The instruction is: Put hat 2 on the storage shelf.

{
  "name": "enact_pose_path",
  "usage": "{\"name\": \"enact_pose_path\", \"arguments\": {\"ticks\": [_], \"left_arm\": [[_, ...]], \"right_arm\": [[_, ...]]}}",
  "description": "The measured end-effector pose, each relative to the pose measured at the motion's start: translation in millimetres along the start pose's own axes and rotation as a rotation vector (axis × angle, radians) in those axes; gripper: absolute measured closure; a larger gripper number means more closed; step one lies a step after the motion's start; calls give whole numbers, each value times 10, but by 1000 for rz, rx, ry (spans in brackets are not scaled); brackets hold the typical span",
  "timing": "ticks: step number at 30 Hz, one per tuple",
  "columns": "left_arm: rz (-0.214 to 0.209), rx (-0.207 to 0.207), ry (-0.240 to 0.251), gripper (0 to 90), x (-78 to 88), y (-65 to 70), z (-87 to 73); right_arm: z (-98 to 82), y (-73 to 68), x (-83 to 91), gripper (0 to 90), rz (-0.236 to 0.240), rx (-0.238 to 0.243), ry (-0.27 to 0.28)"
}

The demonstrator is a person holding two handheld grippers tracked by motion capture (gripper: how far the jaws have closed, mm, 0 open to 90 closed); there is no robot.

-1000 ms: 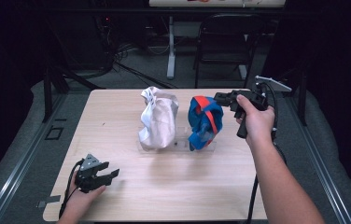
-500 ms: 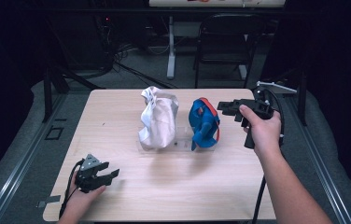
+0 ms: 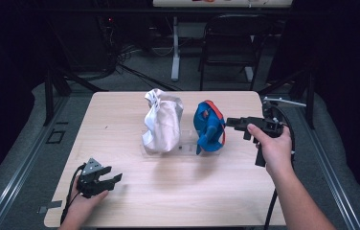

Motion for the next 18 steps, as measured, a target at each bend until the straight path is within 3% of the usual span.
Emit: {"name": "enact_pose_path", "arguments": {"ticks": [6, 18], "left_arm": [[-3, 4, 2, 435, 1, -8, -2], [0, 6, 1, 435, 1, -13, -7]], "right_arm": [[-236, 130, -40, 459, -56, 77, 17], [-713, 285, -172, 462, -66, 149, 37]]}}
Point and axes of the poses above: each handheld gripper's, and its own axes: x roughly backward along the jaws, z roughly out of its top, y roughly to its right, the point moved 10 cm from there along -x, roughly forward along the jaws, and after that the axes turned 13 degrees about -z, right-handed, at the moved point
